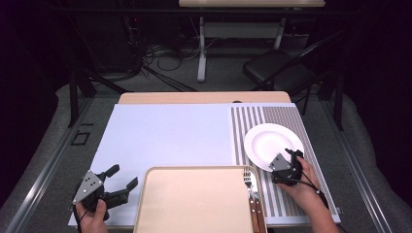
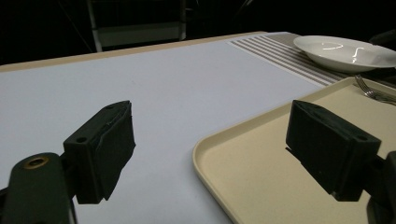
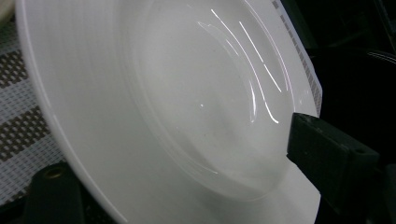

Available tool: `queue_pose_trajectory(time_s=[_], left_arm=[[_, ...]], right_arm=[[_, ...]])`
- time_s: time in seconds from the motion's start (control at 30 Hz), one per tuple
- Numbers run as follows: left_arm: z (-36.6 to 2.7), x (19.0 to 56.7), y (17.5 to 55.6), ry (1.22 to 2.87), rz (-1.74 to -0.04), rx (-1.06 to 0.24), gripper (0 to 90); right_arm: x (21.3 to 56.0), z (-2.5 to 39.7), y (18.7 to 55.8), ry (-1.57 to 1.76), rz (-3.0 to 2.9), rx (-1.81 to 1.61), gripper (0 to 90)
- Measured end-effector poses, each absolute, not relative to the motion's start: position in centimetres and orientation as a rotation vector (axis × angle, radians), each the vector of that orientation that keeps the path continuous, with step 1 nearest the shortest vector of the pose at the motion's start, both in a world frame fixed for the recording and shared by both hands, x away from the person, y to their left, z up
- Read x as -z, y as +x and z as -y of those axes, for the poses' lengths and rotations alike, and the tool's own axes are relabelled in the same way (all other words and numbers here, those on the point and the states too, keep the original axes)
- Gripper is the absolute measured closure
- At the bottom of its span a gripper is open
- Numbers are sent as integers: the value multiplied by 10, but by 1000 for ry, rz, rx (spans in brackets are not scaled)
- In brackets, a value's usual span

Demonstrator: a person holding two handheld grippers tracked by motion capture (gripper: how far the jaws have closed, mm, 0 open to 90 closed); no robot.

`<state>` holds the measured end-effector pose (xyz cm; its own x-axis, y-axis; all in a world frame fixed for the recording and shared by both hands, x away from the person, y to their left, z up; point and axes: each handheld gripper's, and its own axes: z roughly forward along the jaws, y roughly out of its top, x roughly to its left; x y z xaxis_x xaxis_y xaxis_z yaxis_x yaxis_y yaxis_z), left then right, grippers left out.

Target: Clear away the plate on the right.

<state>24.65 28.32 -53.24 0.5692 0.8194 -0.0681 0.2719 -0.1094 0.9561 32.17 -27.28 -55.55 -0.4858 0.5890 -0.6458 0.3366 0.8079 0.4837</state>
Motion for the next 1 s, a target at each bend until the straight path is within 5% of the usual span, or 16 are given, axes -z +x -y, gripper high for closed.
queue_pose_trajectory(time_s=[0.27,0.37,0.63,1.0], left_arm=[[-284,532,246,1663,-927,-605,156],[-284,532,246,1667,-923,-601,156],[-285,532,246,1666,-926,-602,156],[-283,532,246,1661,-925,-597,156]], right_arm=[[554,271,320,643,-2154,-407,351],[550,271,319,648,-2192,-404,470],[548,269,320,628,-2212,-374,496],[546,264,318,624,-2250,-340,698]])
